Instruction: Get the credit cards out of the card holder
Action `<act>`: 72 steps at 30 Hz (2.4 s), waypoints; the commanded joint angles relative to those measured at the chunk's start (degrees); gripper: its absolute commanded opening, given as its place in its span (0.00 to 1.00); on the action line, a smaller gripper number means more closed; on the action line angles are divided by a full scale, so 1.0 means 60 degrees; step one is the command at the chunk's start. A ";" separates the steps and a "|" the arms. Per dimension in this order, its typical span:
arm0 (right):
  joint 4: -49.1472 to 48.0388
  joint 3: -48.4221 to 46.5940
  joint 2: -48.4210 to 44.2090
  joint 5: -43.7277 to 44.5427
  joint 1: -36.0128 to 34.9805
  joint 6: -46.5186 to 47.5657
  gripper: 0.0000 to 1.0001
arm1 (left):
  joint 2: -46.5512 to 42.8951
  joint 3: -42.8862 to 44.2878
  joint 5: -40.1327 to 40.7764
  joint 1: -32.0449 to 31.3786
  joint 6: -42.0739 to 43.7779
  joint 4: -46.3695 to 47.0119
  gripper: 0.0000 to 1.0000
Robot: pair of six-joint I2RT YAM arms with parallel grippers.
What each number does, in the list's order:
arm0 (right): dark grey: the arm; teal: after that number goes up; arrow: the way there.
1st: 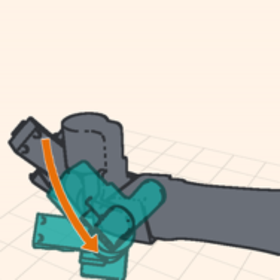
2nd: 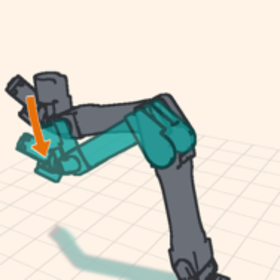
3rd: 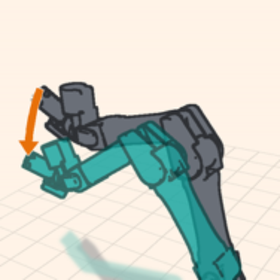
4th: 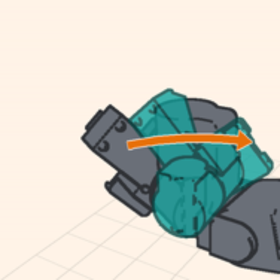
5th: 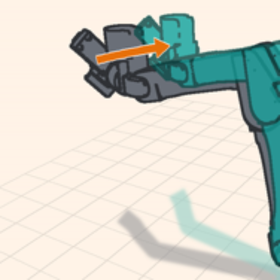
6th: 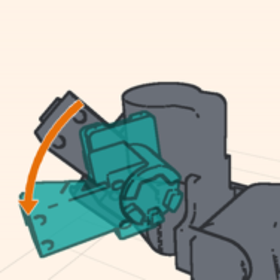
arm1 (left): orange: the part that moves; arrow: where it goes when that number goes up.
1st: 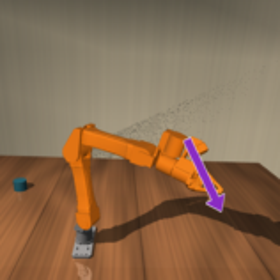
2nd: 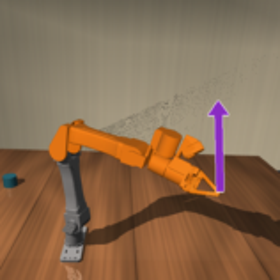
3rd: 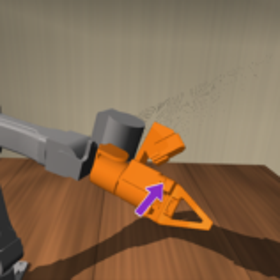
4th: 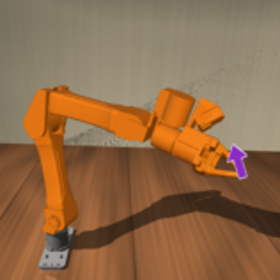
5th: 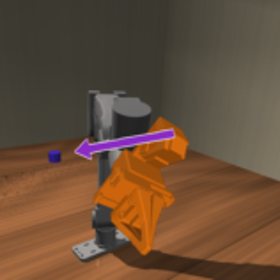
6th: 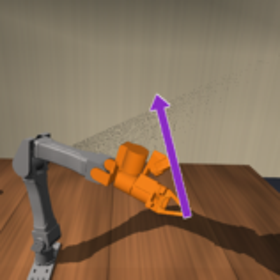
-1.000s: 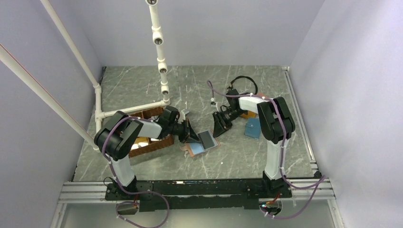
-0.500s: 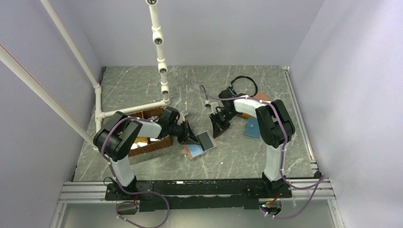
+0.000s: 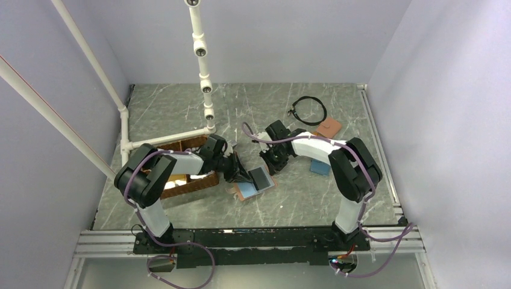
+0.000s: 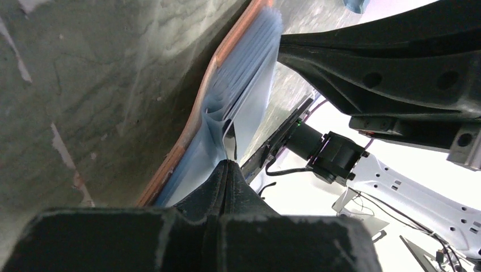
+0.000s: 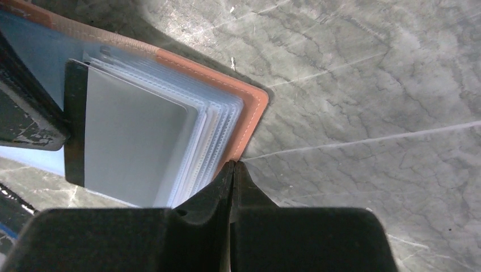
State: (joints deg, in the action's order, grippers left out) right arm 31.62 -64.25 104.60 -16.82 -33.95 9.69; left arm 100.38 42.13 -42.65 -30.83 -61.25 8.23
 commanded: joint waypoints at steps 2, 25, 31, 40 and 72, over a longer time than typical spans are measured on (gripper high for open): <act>-0.1054 0.0799 0.0524 0.3361 -0.0082 0.0176 0.00 | -0.0618 0.0241 0.0106 0.0045 -0.0281 -0.0272 0.00; -0.1370 0.1023 0.0326 0.3661 -0.0229 -0.0115 0.00 | -0.1847 -0.0682 0.0319 0.0056 -0.0442 -0.1446 0.00; -0.1142 0.0893 0.0018 0.2852 -0.0230 -0.0260 0.00 | -0.1845 -0.0775 0.0352 0.0055 -0.1054 -0.0252 0.10; -0.0728 0.0572 -0.0504 0.1923 -0.0039 -0.0326 0.00 | -0.1765 -0.0187 0.1616 -0.0151 -0.1809 -0.0979 0.46; 0.0196 -0.0164 0.0198 -0.4426 0.1841 -0.0641 0.48 | 0.0172 0.0708 0.2057 -0.0441 -0.1589 -0.0729 0.54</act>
State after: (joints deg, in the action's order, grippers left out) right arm 32.12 -62.98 103.11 -39.40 -23.22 7.16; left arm 100.09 44.23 -31.62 -33.04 -72.62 7.05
